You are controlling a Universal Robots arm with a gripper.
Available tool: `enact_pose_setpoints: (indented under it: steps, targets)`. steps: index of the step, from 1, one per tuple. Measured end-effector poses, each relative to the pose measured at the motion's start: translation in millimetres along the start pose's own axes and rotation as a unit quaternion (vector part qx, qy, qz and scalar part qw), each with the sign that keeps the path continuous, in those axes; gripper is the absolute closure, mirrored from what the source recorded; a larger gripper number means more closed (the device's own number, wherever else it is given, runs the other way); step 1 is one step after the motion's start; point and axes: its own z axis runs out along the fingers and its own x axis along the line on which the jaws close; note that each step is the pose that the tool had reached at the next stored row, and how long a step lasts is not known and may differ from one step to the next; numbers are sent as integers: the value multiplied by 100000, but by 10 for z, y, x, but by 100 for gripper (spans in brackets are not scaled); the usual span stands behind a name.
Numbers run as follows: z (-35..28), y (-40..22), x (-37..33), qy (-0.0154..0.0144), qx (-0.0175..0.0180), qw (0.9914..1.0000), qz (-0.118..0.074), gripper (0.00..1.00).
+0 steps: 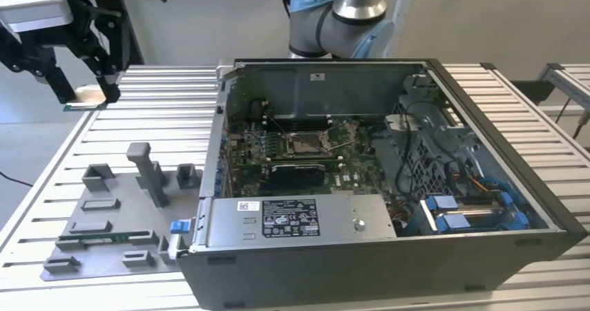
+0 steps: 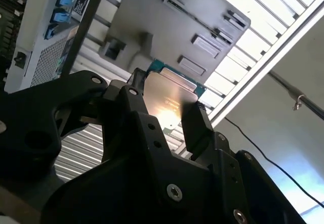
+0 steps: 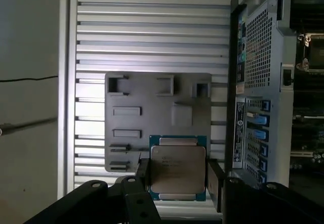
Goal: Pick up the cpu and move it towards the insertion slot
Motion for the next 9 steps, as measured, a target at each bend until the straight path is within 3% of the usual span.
enact_pose_setpoints:
  steps: [9]
  targets:
    - [24, -4, -340, 3, 3, 100000, -1, 100]
